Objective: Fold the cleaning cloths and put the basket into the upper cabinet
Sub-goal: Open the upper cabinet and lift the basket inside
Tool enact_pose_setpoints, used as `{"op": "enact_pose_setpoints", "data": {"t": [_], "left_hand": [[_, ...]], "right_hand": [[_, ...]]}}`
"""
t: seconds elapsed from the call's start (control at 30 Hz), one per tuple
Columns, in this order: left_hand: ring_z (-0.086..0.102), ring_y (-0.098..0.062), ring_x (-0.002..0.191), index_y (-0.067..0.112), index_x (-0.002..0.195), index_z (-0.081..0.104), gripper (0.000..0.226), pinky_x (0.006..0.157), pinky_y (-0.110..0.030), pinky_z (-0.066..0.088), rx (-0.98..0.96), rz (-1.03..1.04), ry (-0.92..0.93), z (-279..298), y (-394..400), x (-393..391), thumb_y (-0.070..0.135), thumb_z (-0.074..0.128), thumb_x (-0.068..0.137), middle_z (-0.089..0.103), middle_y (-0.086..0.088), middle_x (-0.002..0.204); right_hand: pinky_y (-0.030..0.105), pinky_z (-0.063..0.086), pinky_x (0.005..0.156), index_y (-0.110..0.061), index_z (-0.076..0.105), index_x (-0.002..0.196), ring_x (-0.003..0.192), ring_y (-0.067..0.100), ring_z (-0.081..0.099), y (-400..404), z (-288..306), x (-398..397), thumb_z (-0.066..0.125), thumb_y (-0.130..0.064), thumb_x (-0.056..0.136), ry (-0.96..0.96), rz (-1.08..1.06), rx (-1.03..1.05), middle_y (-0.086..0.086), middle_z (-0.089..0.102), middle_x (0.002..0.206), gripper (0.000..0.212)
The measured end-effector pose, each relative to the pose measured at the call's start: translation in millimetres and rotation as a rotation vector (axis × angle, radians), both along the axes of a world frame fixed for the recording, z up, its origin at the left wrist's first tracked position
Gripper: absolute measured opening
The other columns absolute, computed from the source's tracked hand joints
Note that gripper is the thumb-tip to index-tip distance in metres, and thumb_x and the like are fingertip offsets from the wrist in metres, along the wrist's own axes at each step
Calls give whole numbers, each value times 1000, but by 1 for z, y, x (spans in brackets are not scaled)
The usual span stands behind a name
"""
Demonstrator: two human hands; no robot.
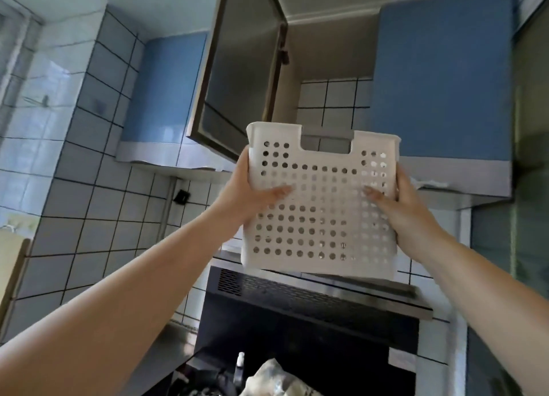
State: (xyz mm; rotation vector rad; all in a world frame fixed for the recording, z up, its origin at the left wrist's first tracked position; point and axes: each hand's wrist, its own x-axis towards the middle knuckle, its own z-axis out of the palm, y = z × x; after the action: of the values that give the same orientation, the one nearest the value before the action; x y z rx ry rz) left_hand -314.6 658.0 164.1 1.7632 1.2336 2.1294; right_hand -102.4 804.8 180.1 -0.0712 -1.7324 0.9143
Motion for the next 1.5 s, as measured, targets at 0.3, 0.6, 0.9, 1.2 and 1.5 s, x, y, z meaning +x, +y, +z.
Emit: {"op": "enact_pose_setpoints", "data": {"t": [0.3, 0.6, 0.9, 1.2, 1.5], "left_hand": [[69, -16, 95, 33, 125, 39, 73, 77, -47, 58, 138, 49, 106, 70, 45, -24, 16, 82, 68, 67, 4, 111], [72, -12, 79, 34, 122, 44, 60, 53, -28, 56, 245, 83, 138, 163, 58, -38, 24, 78, 73, 70, 5, 104], [72, -13, 83, 34, 125, 43, 63, 57, -29, 58, 299, 119, 216, 216, 104, -61, 29, 78, 73, 70, 7, 106], [71, -9, 84, 36, 125, 41, 65, 65, -29, 59, 352, 101, 255, 227, 178, -113, 31, 78, 73, 68, 9, 107], [70, -8, 90, 34, 133, 38, 69, 64, -25, 57, 378, 9, 305, 222, 248, -162, 27, 75, 75, 66, 8, 113]], "right_hand": [[38, 58, 73, -40, 40, 134, 100, 13, 68, 33, 74, -16, 71, -22, 79, 23, 0, 199, -10, 65, 119, 66], [12, 50, 49, -44, 47, 105, 73, -3, 68, 45, 163, -27, 69, -20, 74, 72, 2, 437, -22, 69, 89, 45], [22, 56, 56, -45, 49, 102, 84, 9, 71, 99, 212, -53, 71, -21, 65, 95, 50, 493, -13, 71, 97, 49], [31, 56, 72, -41, 49, 109, 91, 11, 70, 160, 220, -95, 74, -25, 67, 121, -65, 527, -10, 69, 108, 51], [32, 58, 74, -36, 41, 132, 97, 12, 68, 219, 210, -137, 72, -20, 77, 148, -152, 473, -9, 65, 117, 66]]}}
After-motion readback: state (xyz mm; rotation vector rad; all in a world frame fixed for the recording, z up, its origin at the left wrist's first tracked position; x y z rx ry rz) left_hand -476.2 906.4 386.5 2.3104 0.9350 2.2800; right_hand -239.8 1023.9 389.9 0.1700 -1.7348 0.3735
